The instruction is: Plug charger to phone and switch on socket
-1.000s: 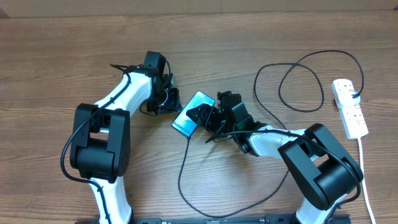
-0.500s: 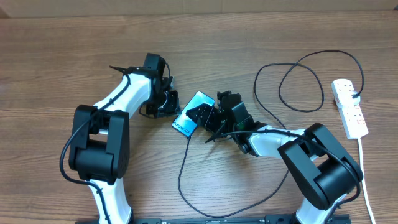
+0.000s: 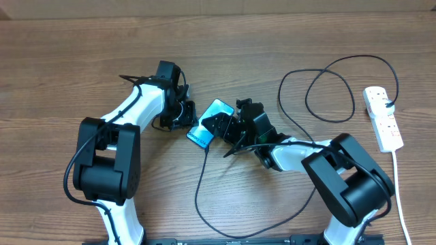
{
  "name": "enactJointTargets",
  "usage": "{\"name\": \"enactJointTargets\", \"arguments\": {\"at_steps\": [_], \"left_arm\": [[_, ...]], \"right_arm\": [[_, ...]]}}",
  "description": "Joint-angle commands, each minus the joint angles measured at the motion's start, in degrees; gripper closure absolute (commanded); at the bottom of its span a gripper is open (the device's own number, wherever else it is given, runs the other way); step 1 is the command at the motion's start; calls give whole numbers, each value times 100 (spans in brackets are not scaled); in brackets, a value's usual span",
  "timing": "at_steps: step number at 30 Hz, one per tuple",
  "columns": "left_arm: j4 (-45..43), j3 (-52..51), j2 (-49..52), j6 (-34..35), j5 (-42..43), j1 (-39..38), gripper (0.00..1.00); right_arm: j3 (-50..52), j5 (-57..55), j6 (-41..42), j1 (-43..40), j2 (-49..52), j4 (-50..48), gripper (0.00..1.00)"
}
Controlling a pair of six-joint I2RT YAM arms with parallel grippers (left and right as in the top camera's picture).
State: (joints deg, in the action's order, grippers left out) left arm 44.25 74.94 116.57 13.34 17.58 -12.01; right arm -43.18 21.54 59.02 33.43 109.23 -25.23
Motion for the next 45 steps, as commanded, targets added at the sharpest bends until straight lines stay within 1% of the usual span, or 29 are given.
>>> {"name": "enactJointTargets", "arguments": {"at_steps": [1, 4, 9, 11, 13, 14, 15, 17, 18, 19, 20, 21, 22, 24, 26, 30, 35, 40, 42, 43, 45], "left_arm": [[155, -669, 782, -48, -925, 35, 66], [155, -669, 782, -52, -925, 35, 66], [153, -669, 782, -120, -922, 35, 67], [151, -651, 782, -210, -922, 35, 66], [256, -507, 782, -223, -920, 42, 69], [389, -354, 782, -221, -918, 46, 68], [529, -181, 782, -221, -920, 46, 63], [927, 356, 782, -234, -931, 46, 50], [1139, 664, 782, -284, -938, 33, 45], [1425, 1126, 782, -310, -1023, 9, 34], [1593, 1429, 782, -313, -1132, -15, 25], [1711, 1676, 782, -313, -1239, -46, 20], [1784, 1928, 782, -310, -1349, -87, 16], [1779, 2225, 782, -308, -1427, -168, 12], [1648, 2282, 782, -304, -1447, -256, 8], [1526, 2251, 885, -315, -1506, -551, 5], [1327, 2251, 1097, -717, -1814, -946, 1], [1237, 2251, 1381, -693, -1803, -1215, 2], [1248, 2251, 1657, -691, -1808, -1338, 7], [1272, 2251, 1751, -688, -1808, -1370, 11], [1340, 2251, 1910, -640, -1825, -1403, 25]], "right_arm": [[232, -345, -46, 37, 601, 66, 21], [232, -358, -48, 37, 691, -129, 25], [232, -422, -50, 37, 721, -214, 36], [232, -173, -50, 35, 719, -284, 39], [232, 299, -50, -35, 693, -485, 48], [229, 505, -50, -114, 643, -514, 48], [229, 632, -52, -199, 566, -463, 48], [229, 769, -90, -428, 332, -103, 41], [229, 826, -170, -557, 188, 133, 38], [229, 962, -422, -750, -39, 481, 28], [229, 1078, -619, -861, -181, 684, 22], [229, 1224, -833, -955, -295, 852, 16], [229, 1414, -1075, -1047, -402, 1043, 10], [229, 1725, -1438, -1158, -511, 1373, 0], [232, 2039, -1633, -1193, -520, 1615, 0], [232, 2586, -1897, -1185, -520, 1906, 0], [232, 2588, -2015, -1180, -520, 1786, 0], [232, 2481, -2015, -1180, -520, 1764, 0], [232, 2483, -2015, -1180, -520, 1766, 0], [232, 2481, -2015, -1180, -520, 1766, 0], [232, 2481, -2015, -1180, -520, 1764, 0]]}}
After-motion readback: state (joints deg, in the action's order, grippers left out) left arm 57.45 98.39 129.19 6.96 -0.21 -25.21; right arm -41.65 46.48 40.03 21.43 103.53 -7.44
